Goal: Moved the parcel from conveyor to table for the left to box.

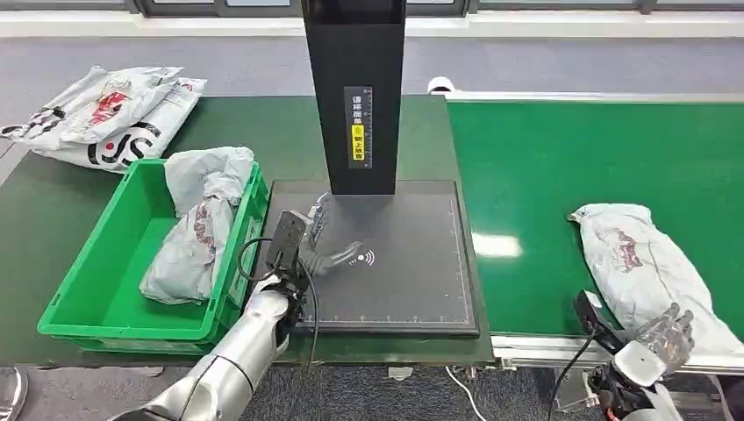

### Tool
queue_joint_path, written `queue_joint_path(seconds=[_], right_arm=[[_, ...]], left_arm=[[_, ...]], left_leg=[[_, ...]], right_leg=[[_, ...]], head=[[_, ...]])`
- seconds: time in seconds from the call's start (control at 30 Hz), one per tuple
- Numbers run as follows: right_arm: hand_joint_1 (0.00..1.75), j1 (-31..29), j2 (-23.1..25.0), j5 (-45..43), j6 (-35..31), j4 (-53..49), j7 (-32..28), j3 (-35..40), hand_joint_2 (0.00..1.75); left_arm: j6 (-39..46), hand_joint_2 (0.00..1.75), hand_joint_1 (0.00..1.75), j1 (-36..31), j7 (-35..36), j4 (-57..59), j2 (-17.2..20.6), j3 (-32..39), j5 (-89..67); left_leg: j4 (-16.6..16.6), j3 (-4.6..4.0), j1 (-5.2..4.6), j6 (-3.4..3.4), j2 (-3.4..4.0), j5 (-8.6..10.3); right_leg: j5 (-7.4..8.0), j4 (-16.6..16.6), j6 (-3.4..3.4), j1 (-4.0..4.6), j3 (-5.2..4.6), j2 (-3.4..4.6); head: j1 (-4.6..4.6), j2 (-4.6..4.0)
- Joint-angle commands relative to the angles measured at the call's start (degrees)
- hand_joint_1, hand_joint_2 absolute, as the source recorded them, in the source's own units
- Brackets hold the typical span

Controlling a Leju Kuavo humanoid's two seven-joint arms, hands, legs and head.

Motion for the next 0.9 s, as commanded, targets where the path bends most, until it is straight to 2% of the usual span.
queue_joint_path(seconds=[0.03,0.37,0.4,0.9], right_arm=[[0.00,-0.5,-0.7,-0.1,0.9,3.7,0.3,2.0,1.75],[0.00,-0.7,-1.5,-0.9,6.1,4.5,0.6,1.9,1.75],[1.75,-0.2,-0.8,-3.0,8.0,4.0,-1.3,0.0,1.75],[1.75,-1.0,0.6,-0.6,5.2,2.7,-3.3,-2.1,1.75]], left_arm=[[-0.2,1.75,0.00,-0.8,0.3,1.7,1.4,-3.2,0.0],[-0.5,1.75,0.00,-1.3,0.7,2.1,1.5,-3.1,0.0],[-0.7,1.75,0.00,-1.2,0.6,2.1,1.7,-3.2,0.0],[-0.6,1.75,0.00,0.8,0.7,-0.1,2.3,-2.7,0.7]], left_leg=[[-0.1,0.15,0.04,0.01,0.00,-0.02],[-0.1,0.21,0.04,0.08,-0.02,0.02],[0.0,0.15,0.03,0.09,-0.05,0.01],[-0.1,0.25,0.02,0.10,0.05,-0.01]], right_leg=[[0.00,-0.1,-0.04,0.06,0.20,-0.08],[0.03,-0.2,-0.01,0.06,0.32,-0.11],[0.02,-0.2,0.01,0.05,0.28,-0.13],[0.02,-0.2,0.00,0.05,0.33,-0.04]], head=[[-0.02,0.00],[0.00,-0.02],[0.00,0.00],[0.00,0.00]])
